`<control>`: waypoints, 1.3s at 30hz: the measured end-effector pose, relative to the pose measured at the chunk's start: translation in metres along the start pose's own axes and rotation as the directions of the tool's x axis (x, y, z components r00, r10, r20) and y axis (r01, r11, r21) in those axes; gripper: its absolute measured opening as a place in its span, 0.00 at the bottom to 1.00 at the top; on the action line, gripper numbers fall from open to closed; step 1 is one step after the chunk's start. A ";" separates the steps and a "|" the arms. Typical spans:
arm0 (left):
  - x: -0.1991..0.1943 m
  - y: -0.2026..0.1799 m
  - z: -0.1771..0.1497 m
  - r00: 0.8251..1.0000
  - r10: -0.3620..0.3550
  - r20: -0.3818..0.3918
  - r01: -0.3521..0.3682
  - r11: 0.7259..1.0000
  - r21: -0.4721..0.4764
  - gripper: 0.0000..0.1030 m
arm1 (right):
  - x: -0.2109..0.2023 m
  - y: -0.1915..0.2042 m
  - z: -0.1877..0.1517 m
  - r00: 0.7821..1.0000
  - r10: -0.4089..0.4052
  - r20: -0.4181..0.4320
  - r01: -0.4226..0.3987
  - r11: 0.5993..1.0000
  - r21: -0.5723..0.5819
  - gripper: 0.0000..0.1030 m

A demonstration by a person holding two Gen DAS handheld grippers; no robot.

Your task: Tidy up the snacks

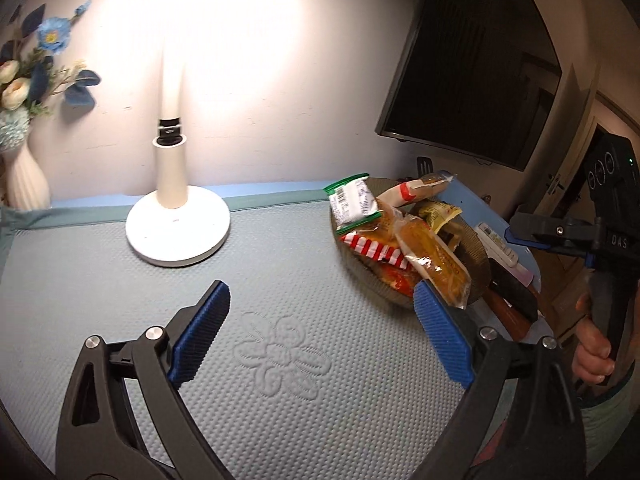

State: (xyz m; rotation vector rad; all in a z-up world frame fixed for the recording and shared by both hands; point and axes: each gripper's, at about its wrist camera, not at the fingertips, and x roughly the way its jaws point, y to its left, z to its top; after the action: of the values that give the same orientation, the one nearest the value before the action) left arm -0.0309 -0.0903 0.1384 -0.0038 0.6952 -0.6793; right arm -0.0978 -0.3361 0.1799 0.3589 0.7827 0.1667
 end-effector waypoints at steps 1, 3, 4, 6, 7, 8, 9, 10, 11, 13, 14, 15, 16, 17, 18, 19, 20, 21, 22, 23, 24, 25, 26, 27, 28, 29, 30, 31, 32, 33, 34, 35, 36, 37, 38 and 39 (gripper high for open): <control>-0.009 0.007 -0.005 1.000 0.028 0.010 -0.028 1.000 -0.007 0.90 | 0.003 0.014 -0.006 1.000 0.004 0.005 -0.004 1.000 -0.023 0.86; -0.024 0.023 -0.016 0.996 0.088 0.026 -0.087 0.996 -0.029 0.91 | 0.009 0.039 -0.020 0.999 -0.022 0.044 0.025 0.998 -0.058 0.86; -0.029 0.033 -0.022 0.993 0.112 0.031 -0.111 0.993 -0.049 0.92 | 0.012 0.050 -0.027 0.997 -0.039 0.063 0.043 0.996 -0.072 0.86; -0.035 0.054 -0.032 0.985 0.173 0.029 -0.170 0.981 -0.090 0.94 | 0.023 0.067 -0.040 0.994 -0.052 0.091 0.060 0.994 -0.095 0.86; -0.036 0.067 -0.038 0.977 0.213 0.022 -0.209 0.972 -0.104 0.94 | 0.030 0.075 -0.047 0.991 -0.069 0.113 0.081 0.991 -0.111 0.86; -0.036 0.079 -0.045 0.968 0.252 0.009 -0.250 0.961 -0.117 0.94 | 0.039 0.083 -0.054 0.985 -0.098 0.140 0.118 0.983 -0.138 0.87; -0.033 0.091 -0.051 0.960 0.280 -0.010 -0.279 0.951 -0.132 0.94 | 0.049 0.090 -0.061 0.979 -0.129 0.161 0.156 0.973 -0.169 0.89; -0.028 0.102 -0.056 0.957 0.289 -0.029 -0.290 0.946 -0.144 0.94 | 0.062 0.096 -0.068 0.974 -0.149 0.173 0.181 0.965 -0.191 0.90; -0.024 0.113 -0.062 0.955 0.293 -0.049 -0.297 0.941 -0.159 0.94 | 0.075 0.098 -0.073 0.973 -0.153 0.175 0.187 0.962 -0.199 0.90; -0.013 0.135 -0.076 0.948 0.308 -0.084 -0.319 0.925 -0.208 0.94 | 0.101 0.098 -0.079 0.977 -0.156 0.148 0.183 0.965 -0.188 0.90; -0.008 0.144 -0.082 0.941 0.325 -0.097 -0.339 0.913 -0.226 0.94 | 0.112 0.098 -0.081 0.977 -0.168 0.129 0.191 0.963 -0.190 0.90; -0.003 0.151 -0.087 0.929 0.353 -0.108 -0.369 0.898 -0.240 0.93 | 0.122 0.099 -0.083 0.977 -0.180 0.118 0.200 0.960 -0.198 0.90; 0.000 0.156 -0.091 0.922 0.370 -0.116 -0.388 0.887 -0.249 0.93 | 0.129 0.100 -0.085 0.975 -0.189 0.114 0.209 0.955 -0.210 0.90; 0.001 0.161 -0.093 0.924 0.360 -0.129 -0.382 0.884 -0.271 0.92 | 0.135 0.101 -0.088 0.973 -0.200 0.113 0.221 0.949 -0.223 0.90; -0.002 0.165 -0.093 0.935 0.334 -0.121 -0.356 0.888 -0.292 0.93 | 0.140 0.102 -0.090 0.972 -0.208 0.107 0.228 0.945 -0.233 0.90; -0.005 0.166 -0.092 0.937 0.333 -0.100 -0.348 0.888 -0.300 0.93 | 0.145 0.101 -0.093 0.973 -0.210 0.094 0.227 0.945 -0.235 0.91; -0.006 0.168 -0.093 0.935 0.342 -0.092 -0.353 0.884 -0.305 0.93 | 0.150 0.100 -0.096 0.974 -0.210 0.080 0.223 0.947 -0.231 0.91; -0.005 0.169 -0.094 0.936 0.336 -0.101 -0.351 0.882 -0.314 0.93 | 0.154 0.098 -0.099 0.973 -0.220 0.065 0.229 0.946 -0.228 0.91; -0.004 0.171 -0.096 0.938 0.328 -0.114 -0.347 0.880 -0.322 0.93 | 0.157 0.097 -0.100 0.970 -0.236 0.054 0.242 0.943 -0.227 0.91; -0.003 0.171 -0.097 0.936 0.330 -0.119 -0.351 0.878 -0.326 0.93 | 0.156 0.096 -0.100 0.969 -0.239 0.062 0.247 0.943 -0.222 0.92; -0.004 0.171 -0.098 0.933 0.343 -0.112 -0.360 0.874 -0.325 0.93 | 0.154 0.095 -0.100 0.968 -0.238 0.078 0.250 0.944 -0.215 0.95; -0.005 0.169 -0.098 0.930 0.354 -0.097 -0.366 0.874 -0.321 0.93 | 0.154 0.094 -0.100 0.966 -0.242 0.090 0.256 0.943 -0.212 0.95; -0.006 0.168 -0.098 0.928 0.364 -0.084 -0.371 0.873 -0.316 0.93 | 0.155 0.094 -0.100 0.965 -0.247 0.088 0.261 0.941 -0.214 0.95; -0.008 0.166 -0.097 0.923 0.378 -0.073 -0.381 0.870 -0.313 0.93 | 0.156 0.095 -0.101 0.964 -0.253 0.082 0.266 0.939 -0.220 0.95; -0.009 0.164 -0.097 0.916 0.397 -0.063 -0.396 0.864 -0.310 0.93 | 0.158 0.096 -0.102 0.961 -0.265 0.080 0.276 0.933 -0.229 0.95; -0.010 0.161 -0.097 0.912 0.406 -0.057 -0.404 0.864 -0.302 0.93 | 0.159 0.098 -0.102 0.958 -0.275 0.086 0.288 0.927 -0.240 0.95; -0.010 0.158 -0.096 0.911 0.409 -0.050 -0.405 0.867 -0.290 0.93 | 0.159 0.100 -0.104 0.954 -0.284 0.098 0.300 0.921 -0.249 0.95; -0.010 0.155 -0.096 0.911 0.411 -0.043 -0.406 0.871 -0.277 0.93 | 0.158 0.102 -0.105 0.950 -0.293 0.110 0.312 0.915 -0.257 0.95; -0.010 0.153 -0.095 0.909 0.415 -0.038 -0.410 0.872 -0.268 0.93 | 0.159 0.105 -0.105 0.947 -0.299 0.118 0.320 0.910 -0.265 0.95; -0.010 0.151 -0.095 0.908 0.419 -0.034 -0.412 0.872 -0.262 0.93 | 0.159 0.106 -0.106 0.946 -0.302 0.121 0.324 0.906 -0.273 0.95; -0.010 0.150 -0.095 0.906 0.421 -0.030 -0.414 0.872 -0.263 0.93 | 0.160 0.107 -0.106 0.944 -0.306 0.123 0.329 0.903 -0.277 0.95; -0.010 0.150 -0.095 0.904 0.426 -0.028 -0.417 0.868 -0.269 0.93 | 0.160 0.107 -0.106 0.942 -0.310 0.124 0.333 0.901 -0.279 0.95; -0.011 0.152 -0.095 0.902 0.431 -0.026 -0.421 0.863 -0.280 0.93 | 0.160 0.107 -0.106 0.942 -0.312 0.123 0.335 0.900 -0.280 0.95; -0.013 0.153 -0.096 0.899 0.437 -0.022 -0.423 0.857 -0.294 0.93 | 0.160 0.106 -0.106 0.942 -0.314 0.122 0.336 0.900 -0.278 0.95; -0.014 0.155 -0.097 0.898 0.440 -0.016 -0.423 0.852 -0.310 0.93 | 0.160 0.106 -0.106 0.941 -0.318 0.120 0.339 0.900 -0.274 0.95; -0.016 0.157 -0.097 0.898 0.441 -0.009 -0.419 0.847 -0.326 0.93 | 0.160 0.104 -0.106 0.939 -0.322 0.117 0.342 0.901 -0.267 0.95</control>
State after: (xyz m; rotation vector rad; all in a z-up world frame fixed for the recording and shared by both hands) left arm -0.0070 0.0636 0.0378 -0.1657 0.7055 -0.1256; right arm -0.0630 -0.1682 0.0451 -0.0453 0.7270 -0.0564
